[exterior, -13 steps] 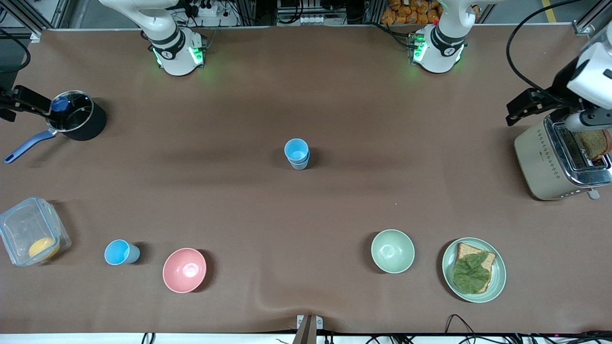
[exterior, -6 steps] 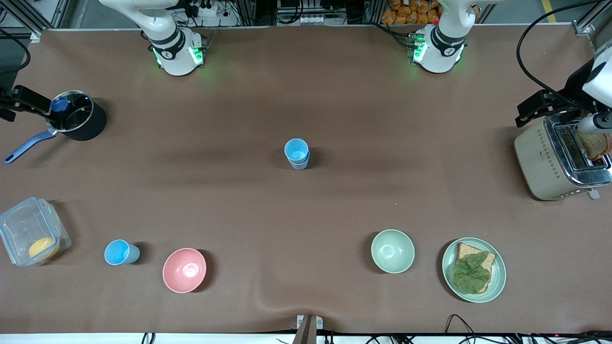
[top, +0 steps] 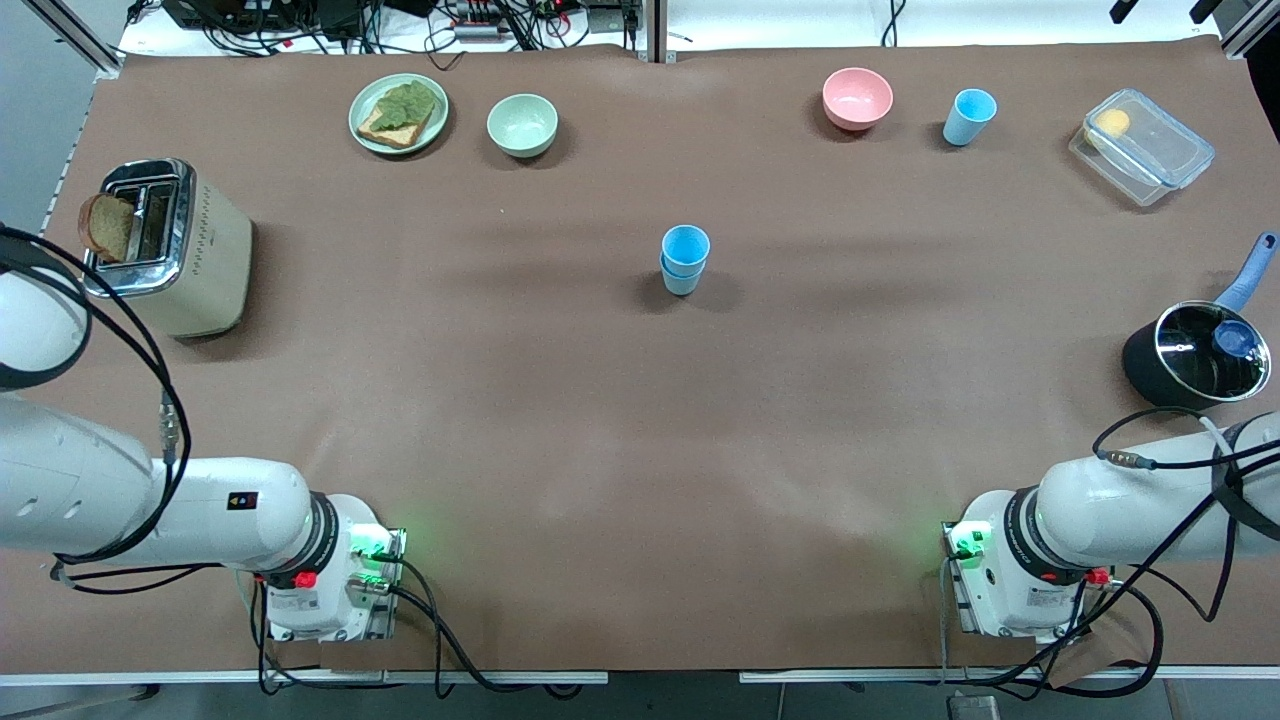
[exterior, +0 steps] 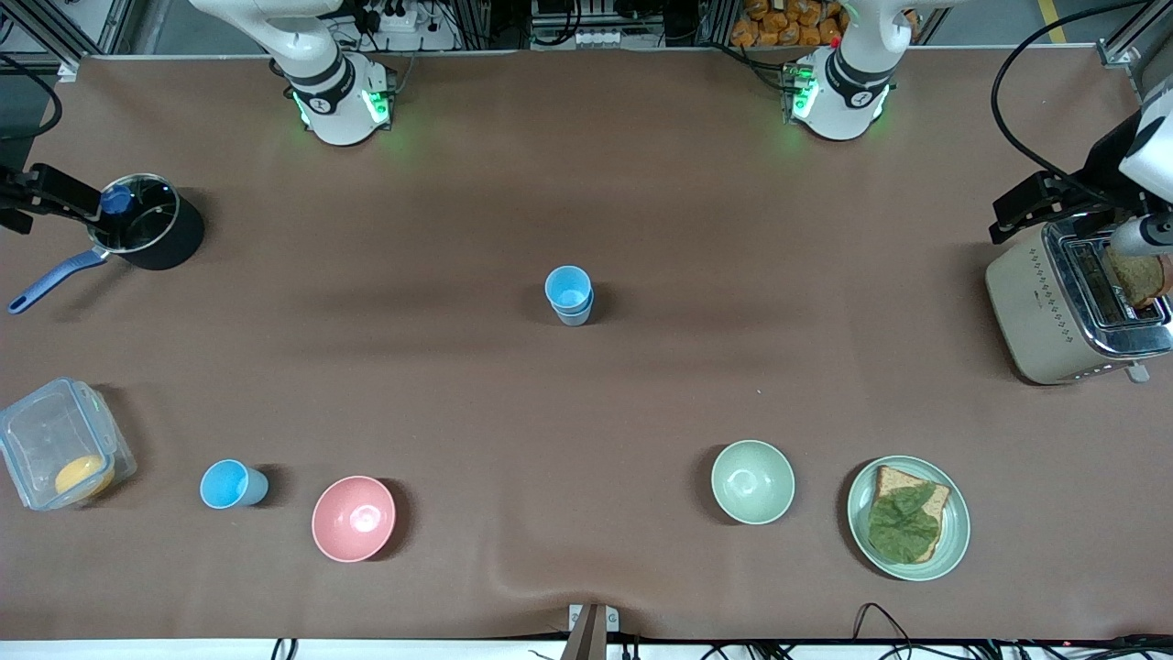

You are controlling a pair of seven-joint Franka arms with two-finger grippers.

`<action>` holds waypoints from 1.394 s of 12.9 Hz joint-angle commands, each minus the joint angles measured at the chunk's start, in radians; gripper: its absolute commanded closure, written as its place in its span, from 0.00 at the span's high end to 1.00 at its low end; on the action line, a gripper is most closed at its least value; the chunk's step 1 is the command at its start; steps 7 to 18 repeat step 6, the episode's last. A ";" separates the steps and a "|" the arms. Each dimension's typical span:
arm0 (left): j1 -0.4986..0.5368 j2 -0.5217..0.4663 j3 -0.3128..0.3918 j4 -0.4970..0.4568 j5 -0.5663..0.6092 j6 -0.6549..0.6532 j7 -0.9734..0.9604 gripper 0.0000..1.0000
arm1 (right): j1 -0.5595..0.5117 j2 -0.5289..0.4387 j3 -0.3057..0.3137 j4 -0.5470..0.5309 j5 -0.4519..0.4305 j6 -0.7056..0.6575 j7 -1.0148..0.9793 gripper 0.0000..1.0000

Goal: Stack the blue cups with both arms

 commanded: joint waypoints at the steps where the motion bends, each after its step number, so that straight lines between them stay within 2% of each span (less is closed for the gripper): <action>1: 0.004 -0.001 0.001 0.012 -0.014 -0.021 0.017 1.00 | -0.006 -0.014 0.010 -0.012 -0.012 0.010 0.008 1.00; 18: 0.004 -0.006 0.001 0.011 -0.005 -0.023 0.016 1.00 | -0.006 -0.016 0.010 -0.012 -0.012 0.014 0.008 1.00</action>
